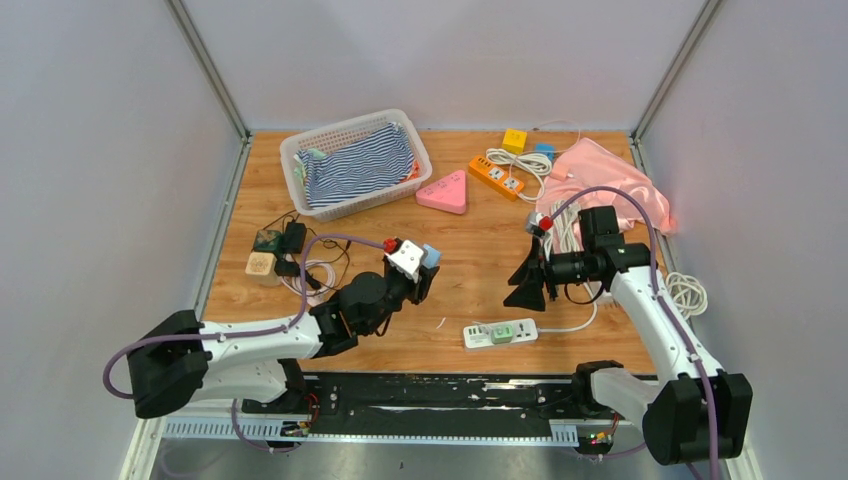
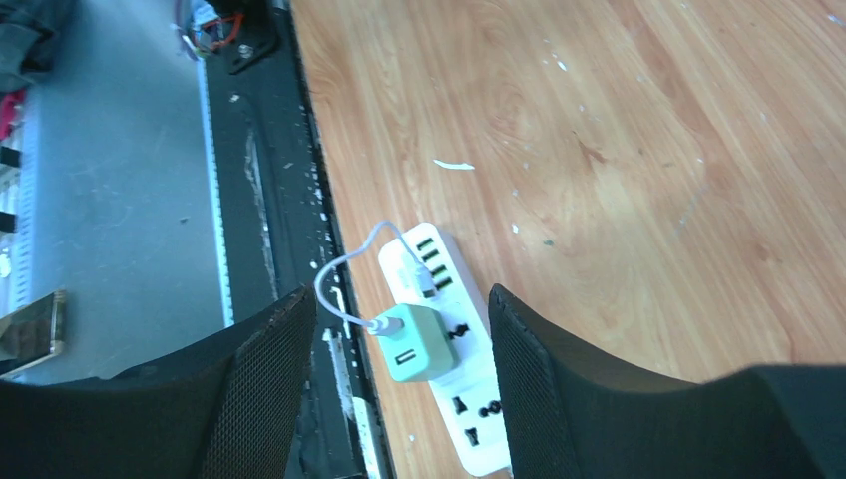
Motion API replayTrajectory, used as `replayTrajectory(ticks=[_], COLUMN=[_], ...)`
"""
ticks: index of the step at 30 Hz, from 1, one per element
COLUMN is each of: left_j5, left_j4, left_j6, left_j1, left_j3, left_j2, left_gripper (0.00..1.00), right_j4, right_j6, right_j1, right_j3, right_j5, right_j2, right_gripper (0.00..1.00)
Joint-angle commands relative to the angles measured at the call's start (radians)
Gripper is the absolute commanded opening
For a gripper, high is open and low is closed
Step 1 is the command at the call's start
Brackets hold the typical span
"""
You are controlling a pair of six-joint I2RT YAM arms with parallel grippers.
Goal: Pull the plug off the socket
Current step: Place the plug at the center of the board.
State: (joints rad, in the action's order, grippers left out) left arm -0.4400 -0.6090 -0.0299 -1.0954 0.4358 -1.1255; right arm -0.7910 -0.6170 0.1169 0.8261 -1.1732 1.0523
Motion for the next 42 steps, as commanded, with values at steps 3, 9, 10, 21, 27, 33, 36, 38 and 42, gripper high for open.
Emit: replayTrajectory(ticks=[3,9,10,21,27,33,36,38,42], left_j5=[0.112,0.188,0.199,0.417,0.502,0.517,0.469,0.445,0.364], left_j4=[0.052,0.102,0.113,0.398,0.691,1.027,1.133,1.184,1.244], left_j6=[-0.099,-0.113,-0.112,-0.058,0.002,0.07,0.061,0.071,0.087], left_j1=[0.109,0.186,0.196,0.339,0.394,0.394,0.394,0.394,0.394], left_j3=[0.082,0.17,0.185,0.423,0.632,0.903,1.015,1.079,1.164], left_j2=[-0.056,-0.132,-0.143,-0.23,-0.334,-0.585,-0.694,-0.751,-0.821], left_gripper=[0.0,0.02,0.02,0.03,0.07,0.08,0.09,0.1,0.13], right_j4=[0.069,0.114,0.121,0.142,0.145,0.147,0.148,0.151,0.151], right_j6=[0.031,0.041,0.044,0.049,0.049,0.046,0.041,0.038,0.034], right_j1=[-0.01,-0.01,-0.01,-0.01,-0.009,-0.01,-0.01,-0.01,-0.01], right_j3=[-0.027,-0.051,-0.053,-0.064,-0.064,-0.068,-0.071,-0.073,-0.074], right_j5=[0.141,0.222,0.234,0.289,0.299,0.313,0.321,0.323,0.326], right_j2=[-0.001,-0.021,-0.023,-0.038,-0.044,-0.046,-0.051,-0.052,-0.055], right_gripper=[0.65,0.65,0.65,0.64,0.64,0.63,0.63,0.63,0.63])
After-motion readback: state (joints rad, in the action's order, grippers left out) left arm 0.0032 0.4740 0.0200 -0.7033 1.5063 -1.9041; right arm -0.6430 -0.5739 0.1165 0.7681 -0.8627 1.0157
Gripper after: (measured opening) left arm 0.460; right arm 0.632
